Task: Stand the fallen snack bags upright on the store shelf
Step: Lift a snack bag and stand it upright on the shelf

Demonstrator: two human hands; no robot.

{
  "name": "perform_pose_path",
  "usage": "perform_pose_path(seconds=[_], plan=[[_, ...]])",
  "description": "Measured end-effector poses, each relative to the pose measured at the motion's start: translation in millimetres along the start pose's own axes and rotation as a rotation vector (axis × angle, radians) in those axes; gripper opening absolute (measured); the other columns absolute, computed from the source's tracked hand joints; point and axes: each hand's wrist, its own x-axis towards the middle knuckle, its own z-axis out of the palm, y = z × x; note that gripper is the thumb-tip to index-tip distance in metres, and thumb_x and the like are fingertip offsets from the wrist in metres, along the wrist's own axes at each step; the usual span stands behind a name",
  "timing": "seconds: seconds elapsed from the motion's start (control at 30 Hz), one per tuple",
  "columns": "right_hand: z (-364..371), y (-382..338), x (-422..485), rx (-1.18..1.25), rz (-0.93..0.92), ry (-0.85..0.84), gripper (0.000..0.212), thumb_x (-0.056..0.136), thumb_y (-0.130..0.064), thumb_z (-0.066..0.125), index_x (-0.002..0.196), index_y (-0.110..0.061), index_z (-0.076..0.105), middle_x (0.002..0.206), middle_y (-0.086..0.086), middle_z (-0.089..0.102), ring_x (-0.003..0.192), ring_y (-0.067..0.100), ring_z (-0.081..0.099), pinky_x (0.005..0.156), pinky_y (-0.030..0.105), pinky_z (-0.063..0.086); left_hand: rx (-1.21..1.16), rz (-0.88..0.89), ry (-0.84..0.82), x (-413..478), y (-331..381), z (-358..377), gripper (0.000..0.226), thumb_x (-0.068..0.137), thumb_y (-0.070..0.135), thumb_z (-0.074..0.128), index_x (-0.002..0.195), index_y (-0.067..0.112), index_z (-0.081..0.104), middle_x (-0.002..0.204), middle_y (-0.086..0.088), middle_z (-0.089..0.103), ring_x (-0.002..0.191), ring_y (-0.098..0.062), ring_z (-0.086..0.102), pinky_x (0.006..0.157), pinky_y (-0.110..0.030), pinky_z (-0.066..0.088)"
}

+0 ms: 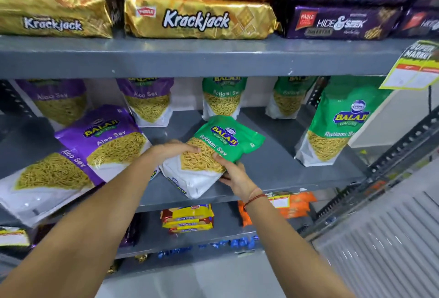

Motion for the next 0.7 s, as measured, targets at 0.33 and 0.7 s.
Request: perform_pose_path(seconds=[0.33, 0.7], plan=[[-8.0, -16.3, -13.5, 0.122, -0.348, -0.063, 0.043, 0.072, 0.002, 0.075, 0.111, -0.008, 0.059, 0.102, 0.011, 0.072, 0.094, 0.029, 0.069, 0.078, 0.037, 0.059, -0.528, 0.259, 0.172, -35.1, -28.6, 36.9, 0.008, 0.087, 0.028, 0.059, 0.09, 0.024, 0.066, 0.09, 0.009, 0.07, 0.07, 0.003, 0.067, 0.053, -0.011, 0.049], [-24.1, -47.9, -27.2, -0.024, -0.499, -0.196, 0.038, 0.072, 0.005, 0.073, 0.104, -0.013, 0.062, 0.094, -0.004, 0.076, 0.091, 0.016, 0.071, 0.072, 0.026, 0.058, -0.559, 0.576, 0.303, -51.8, -22.7, 52.8, 0.015, 0.087, 0.01, 0.058, 0.101, 0.013, 0.062, 0.091, 0.005, 0.067, 0.078, 0.008, 0.066, 0.067, -0.006, 0.049]])
